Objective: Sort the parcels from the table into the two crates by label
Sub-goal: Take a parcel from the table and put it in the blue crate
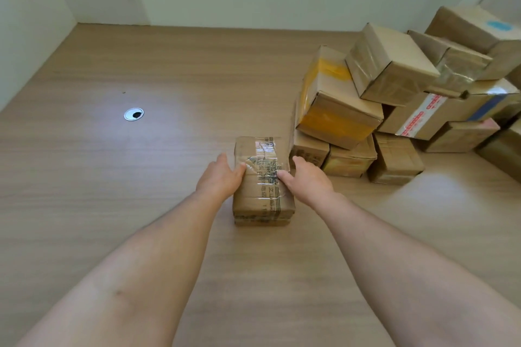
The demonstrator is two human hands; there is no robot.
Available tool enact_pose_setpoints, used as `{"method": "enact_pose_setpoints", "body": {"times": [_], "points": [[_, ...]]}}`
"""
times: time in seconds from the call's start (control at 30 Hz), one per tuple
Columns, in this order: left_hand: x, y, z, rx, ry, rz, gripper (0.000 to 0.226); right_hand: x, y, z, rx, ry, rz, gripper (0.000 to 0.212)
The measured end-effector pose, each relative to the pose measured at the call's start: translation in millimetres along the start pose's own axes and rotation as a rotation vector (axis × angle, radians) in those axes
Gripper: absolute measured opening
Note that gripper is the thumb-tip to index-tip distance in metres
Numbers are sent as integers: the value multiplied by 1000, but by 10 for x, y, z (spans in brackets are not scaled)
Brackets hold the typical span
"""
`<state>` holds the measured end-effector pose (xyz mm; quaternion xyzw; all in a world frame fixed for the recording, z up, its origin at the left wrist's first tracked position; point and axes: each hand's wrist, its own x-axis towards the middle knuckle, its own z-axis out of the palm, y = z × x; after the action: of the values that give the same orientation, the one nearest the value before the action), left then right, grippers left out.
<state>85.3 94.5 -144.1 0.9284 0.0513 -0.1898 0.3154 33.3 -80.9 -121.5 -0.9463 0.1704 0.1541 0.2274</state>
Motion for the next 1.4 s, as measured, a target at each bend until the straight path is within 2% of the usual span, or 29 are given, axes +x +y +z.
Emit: {"method": "enact_pose_setpoints", "body": {"times": [0.17, 0.27, 0.43, 0.57, 0.9, 0.97, 1.17, 1.3, 1.4], "points": [[-324, 34, 111, -253, -90, -101, 71, -93, 53, 49, 230, -123, 1, 46], [-527, 30, 112, -318, -97, -138, 73, -204, 99, 46, 331, -170, -17, 41], [-868, 31, 122, -357, -73, -165, 87, -441, 228, -24, 318, -179, -92, 68], [-1175, 60, 132, -370, -33, -169, 99, -625, 302, -97, 305, -199, -143, 81], [-1925, -69, 22, -381, 160, -179, 97, -1028, 184, -118, 278, -228, -357, 104], [-2109, -137, -5, -394, 203, -170, 89, -1104, 123, -85, 308, -266, -412, 99], [-2643, -377, -81, -641, 339, -236, 55, -1380, -120, 81, 430, -443, -533, 63], [-2895, -556, -182, -677, 454, -317, 65, -1583, -355, 199, 371, -455, -589, 61], [-3047, -718, -262, -677, 541, -359, 62, -1735, -534, 247, 335, -425, -639, 57]]}}
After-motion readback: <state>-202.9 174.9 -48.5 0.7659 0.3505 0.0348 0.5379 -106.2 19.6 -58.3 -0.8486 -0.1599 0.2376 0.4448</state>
